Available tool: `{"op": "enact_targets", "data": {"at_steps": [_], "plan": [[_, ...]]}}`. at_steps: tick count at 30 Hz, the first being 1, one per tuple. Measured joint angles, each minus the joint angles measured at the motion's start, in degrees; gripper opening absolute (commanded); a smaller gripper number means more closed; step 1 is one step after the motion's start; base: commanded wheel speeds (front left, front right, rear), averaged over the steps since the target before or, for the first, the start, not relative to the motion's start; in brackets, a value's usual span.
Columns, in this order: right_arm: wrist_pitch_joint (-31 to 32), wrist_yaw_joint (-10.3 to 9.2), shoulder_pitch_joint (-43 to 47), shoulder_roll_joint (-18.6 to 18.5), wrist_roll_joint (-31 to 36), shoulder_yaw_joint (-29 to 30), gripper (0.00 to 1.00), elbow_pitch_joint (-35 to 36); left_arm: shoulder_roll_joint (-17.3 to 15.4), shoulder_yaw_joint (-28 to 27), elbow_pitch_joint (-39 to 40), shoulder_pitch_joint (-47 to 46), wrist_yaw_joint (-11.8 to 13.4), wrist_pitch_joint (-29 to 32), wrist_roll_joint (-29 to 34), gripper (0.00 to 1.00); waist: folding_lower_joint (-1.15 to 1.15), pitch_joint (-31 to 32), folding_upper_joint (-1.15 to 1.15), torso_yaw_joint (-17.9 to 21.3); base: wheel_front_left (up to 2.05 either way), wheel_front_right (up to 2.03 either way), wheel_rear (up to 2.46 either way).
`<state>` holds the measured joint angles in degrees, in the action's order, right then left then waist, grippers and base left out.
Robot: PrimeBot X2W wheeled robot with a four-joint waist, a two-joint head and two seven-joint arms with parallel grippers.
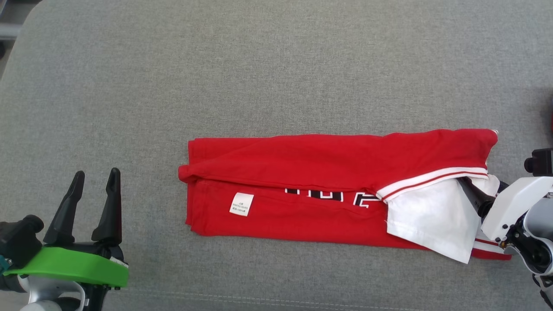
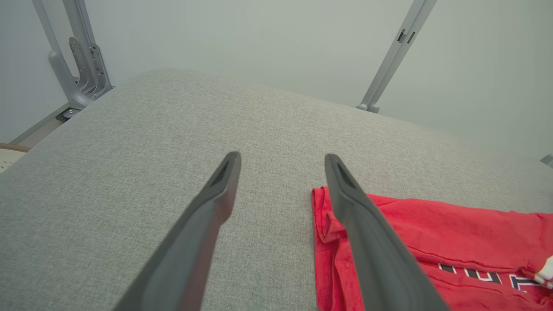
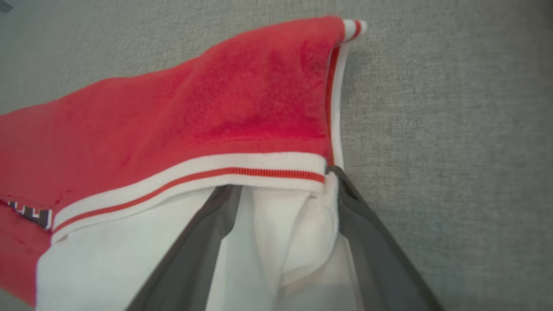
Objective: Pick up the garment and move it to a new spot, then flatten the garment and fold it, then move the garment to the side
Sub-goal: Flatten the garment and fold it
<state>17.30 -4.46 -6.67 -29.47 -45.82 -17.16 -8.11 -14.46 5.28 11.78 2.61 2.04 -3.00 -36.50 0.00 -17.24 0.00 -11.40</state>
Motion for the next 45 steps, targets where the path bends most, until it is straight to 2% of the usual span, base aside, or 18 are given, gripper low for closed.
{"op": "enact_targets", "data": {"at_steps": [18,24,25,26,27,33,41,45], "plan": [[0.5,2.19,-3.1,0.2,-0.2,-0.2,1.00,-6.3,0.7,0.4,0.2,1.0,0.0,-2.1,0.6,1.00,0.00,0.3,0.00,1.4,0.00,0.00,0.00],[3.3,3.35,-4.5,1.7,-4.6,0.0,1.00,-8.7,0.7,0.5,0.5,1.0,0.1,-2.1,1.0,1.00,0.00,0.2,0.00,1.6,0.00,0.00,0.00],[4.1,3.38,-4.8,1.9,-5.6,0.1,0.90,-9.1,0.7,0.6,0.5,1.0,0.1,-2.1,1.0,1.00,0.00,0.2,0.00,1.6,0.00,0.00,0.00],[4.7,3.50,-5.1,2.2,-6.7,0.4,0.24,-9.3,0.7,0.6,0.5,1.0,0.1,-2.1,1.0,1.00,0.00,0.2,0.00,1.6,0.00,0.00,0.00],[5.4,3.89,-5.4,2.5,-8.0,0.7,0.00,-9.7,0.7,0.7,0.5,1.0,0.1,-2.1,1.0,1.00,0.00,0.2,0.00,1.6,0.00,0.00,0.00],[11.3,6.38,-5.8,4.5,-15.0,1.4,0.00,-10.7,0.7,1.1,0.7,1.0,0.1,-2.1,1.5,1.00,0.00,0.2,0.00,1.4,0.00,0.00,0.00],[12.0,6.89,-6.4,4.5,-17.7,5.3,0.00,-11.0,1.0,0.6,0.3,1.0,0.1,-2.6,1.5,1.00,0.00,0.8,0.00,2.1,0.00,0.00,0.00],[12.0,6.84,-7.0,3.0,-19.8,8.8,0.00,-11.1,1.4,0.7,0.0,1.0,0.1,-2.7,1.5,1.00,0.00,1.6,0.00,2.7,0.00,0.00,0.00]]}}
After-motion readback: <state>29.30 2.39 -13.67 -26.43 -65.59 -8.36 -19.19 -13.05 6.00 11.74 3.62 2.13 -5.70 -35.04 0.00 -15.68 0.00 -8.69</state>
